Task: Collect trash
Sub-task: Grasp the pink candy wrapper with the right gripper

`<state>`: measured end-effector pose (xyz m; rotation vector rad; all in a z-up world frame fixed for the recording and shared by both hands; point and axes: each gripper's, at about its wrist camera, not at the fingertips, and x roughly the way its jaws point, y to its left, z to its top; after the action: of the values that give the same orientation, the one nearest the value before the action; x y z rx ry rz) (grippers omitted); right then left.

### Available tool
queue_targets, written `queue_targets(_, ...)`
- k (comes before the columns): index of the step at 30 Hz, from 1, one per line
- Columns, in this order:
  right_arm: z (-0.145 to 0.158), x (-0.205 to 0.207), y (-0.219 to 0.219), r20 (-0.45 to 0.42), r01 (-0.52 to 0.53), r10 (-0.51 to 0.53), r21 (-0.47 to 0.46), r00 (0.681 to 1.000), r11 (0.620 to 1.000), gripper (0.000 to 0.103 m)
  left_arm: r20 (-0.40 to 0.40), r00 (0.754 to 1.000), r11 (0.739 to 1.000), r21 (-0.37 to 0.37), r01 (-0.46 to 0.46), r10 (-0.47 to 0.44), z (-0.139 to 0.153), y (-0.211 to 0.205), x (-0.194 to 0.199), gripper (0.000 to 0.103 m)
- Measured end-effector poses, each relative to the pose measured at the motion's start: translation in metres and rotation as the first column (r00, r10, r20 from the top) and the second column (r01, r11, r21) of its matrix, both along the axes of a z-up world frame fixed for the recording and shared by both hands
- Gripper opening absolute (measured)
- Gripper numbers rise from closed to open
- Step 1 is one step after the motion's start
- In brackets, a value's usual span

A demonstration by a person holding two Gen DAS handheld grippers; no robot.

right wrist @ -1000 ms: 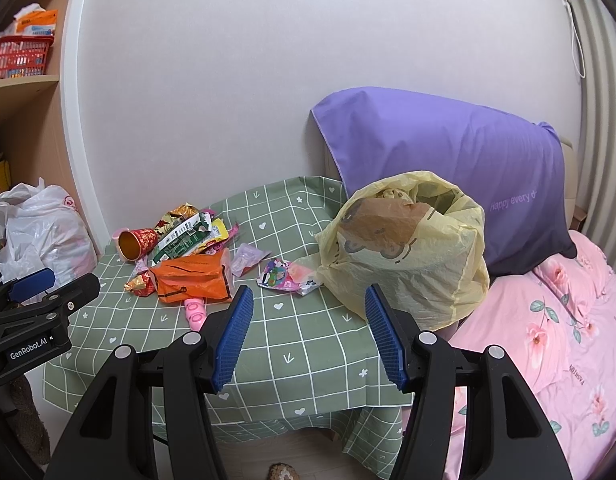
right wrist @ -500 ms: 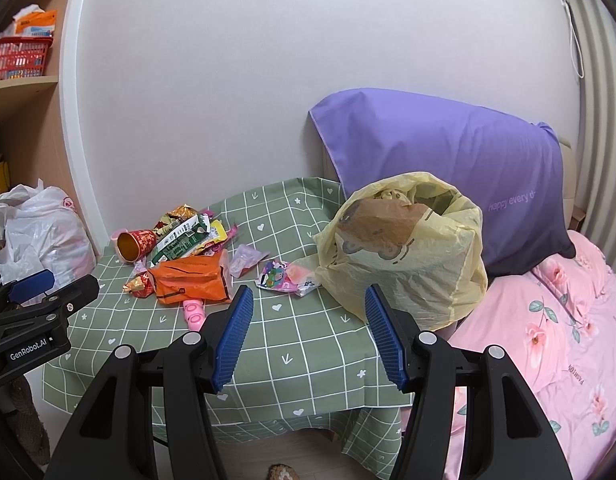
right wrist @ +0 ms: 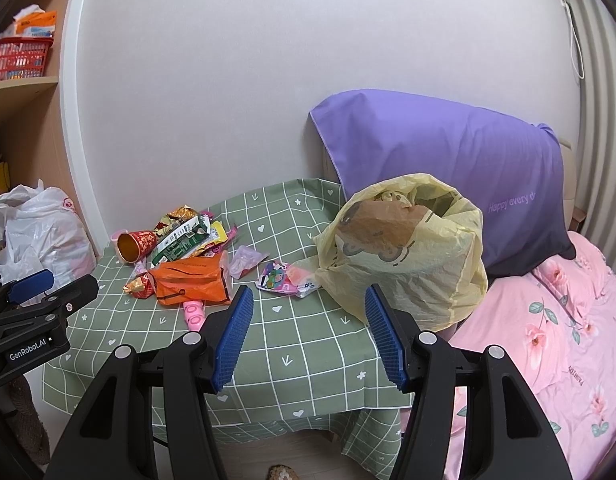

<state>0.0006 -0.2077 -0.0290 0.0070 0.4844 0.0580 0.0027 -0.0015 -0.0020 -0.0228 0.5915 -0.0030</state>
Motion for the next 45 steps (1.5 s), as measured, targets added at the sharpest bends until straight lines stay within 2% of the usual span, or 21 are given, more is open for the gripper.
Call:
queue_targets(6,0.002,0.003,-0.002,-0.002,0.002,-0.002,-0.001,1.000,1.000,0.055,0.012,1.000,1.000,0.002,-0.014,0.014,0.002,0.005,0.006,0.079)
queue_targets(10,0.003,0.020,-0.004,-0.010,-0.003,0.003,0.013,1.000,1.000,0.055,0.018,1.000,1.000,0.003,-0.010,0.010,0.000,0.015,0.019,0.079)
queue_targets(15,-0.004,0.056,0.002,-0.015,-0.045,0.045,-0.017,0.999,0.999,0.055,0.002,1.000,0.999,-0.051,0.017,-0.017,-0.012,0.042,0.044,0.079)
queue_targets(23,-0.034,0.120,0.030,-0.094,-0.164,0.160,-0.042,0.983,0.986,0.055,-0.042,0.999,0.994,-0.106,-0.031,0.027,-0.034,0.082,0.091,0.086)
queue_targets(30,-0.078,0.178,0.051,-0.214,-0.262,0.241,-0.077,0.947,0.962,0.055,-0.153,0.987,0.981,-0.191,0.018,-0.048,-0.061,0.089,0.151,0.088)
queue_targets(33,-0.103,0.202,0.048,-0.275,-0.265,0.242,-0.050,0.931,0.963,0.055,-0.183,0.982,0.986,-0.168,0.019,-0.050,-0.066,0.087,0.172,0.088)
queue_targets(38,-0.135,0.227,0.025,-0.329,-0.176,0.171,0.014,0.929,0.984,0.055,-0.217,0.974,0.989,-0.141,0.041,-0.071,-0.074,0.090,0.196,0.088)
queue_targets(41,-0.146,0.244,0.017,-0.364,-0.125,0.145,0.078,0.920,0.989,0.055,-0.254,0.966,0.991,-0.132,0.020,-0.053,-0.084,0.097,0.205,0.088)
queue_targets(43,-0.150,0.251,0.019,-0.387,-0.119,0.169,0.150,0.907,0.981,0.055,-0.284,0.957,0.989,-0.147,0.018,-0.060,-0.090,0.103,0.208,0.088)
queue_targets(45,-0.150,0.252,0.028,-0.391,-0.155,0.233,0.220,0.891,0.963,0.055,-0.301,0.952,0.991,-0.130,0.025,-0.063,-0.095,0.107,0.211,0.088)
